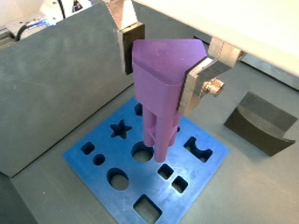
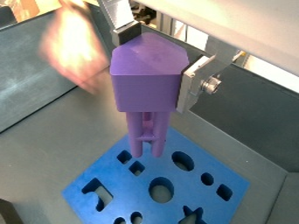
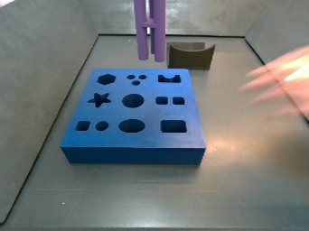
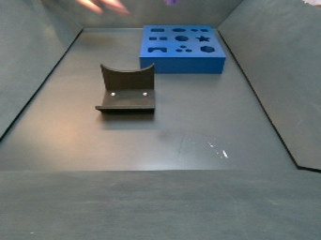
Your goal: Insert the 3 prong object.
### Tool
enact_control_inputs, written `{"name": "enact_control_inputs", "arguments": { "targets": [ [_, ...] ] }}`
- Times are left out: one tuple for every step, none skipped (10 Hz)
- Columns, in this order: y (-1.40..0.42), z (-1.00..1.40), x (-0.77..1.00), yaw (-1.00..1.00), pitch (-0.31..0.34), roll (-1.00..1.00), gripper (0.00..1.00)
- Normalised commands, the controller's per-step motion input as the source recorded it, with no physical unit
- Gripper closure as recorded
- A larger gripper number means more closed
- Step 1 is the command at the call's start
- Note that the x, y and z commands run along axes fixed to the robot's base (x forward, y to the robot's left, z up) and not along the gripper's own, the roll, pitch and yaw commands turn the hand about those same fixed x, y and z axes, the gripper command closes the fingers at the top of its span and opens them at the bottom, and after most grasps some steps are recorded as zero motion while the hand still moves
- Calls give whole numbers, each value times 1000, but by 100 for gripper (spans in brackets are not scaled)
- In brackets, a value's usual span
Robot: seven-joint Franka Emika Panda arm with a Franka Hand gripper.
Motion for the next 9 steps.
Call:
{"name": "enact_control_inputs", "arguments": {
  "targets": [
    [9, 0, -100, -51, 0, 29, 100],
    [323, -63, -309, -169, 0, 50, 100],
    [286, -111, -306, -646, 0, 0, 100],
    [191, -131, -263, -760, 0, 0, 100],
    [214, -229, -274, -743, 10, 0, 100],
    [223, -229, -271, -729, 3, 0, 100],
    [211, -186, -200, -731, 0, 0, 100],
    [157, -140, -109, -760, -41, -31, 100],
    [206, -166, -97, -689, -59, -69, 100]
  ]
}}
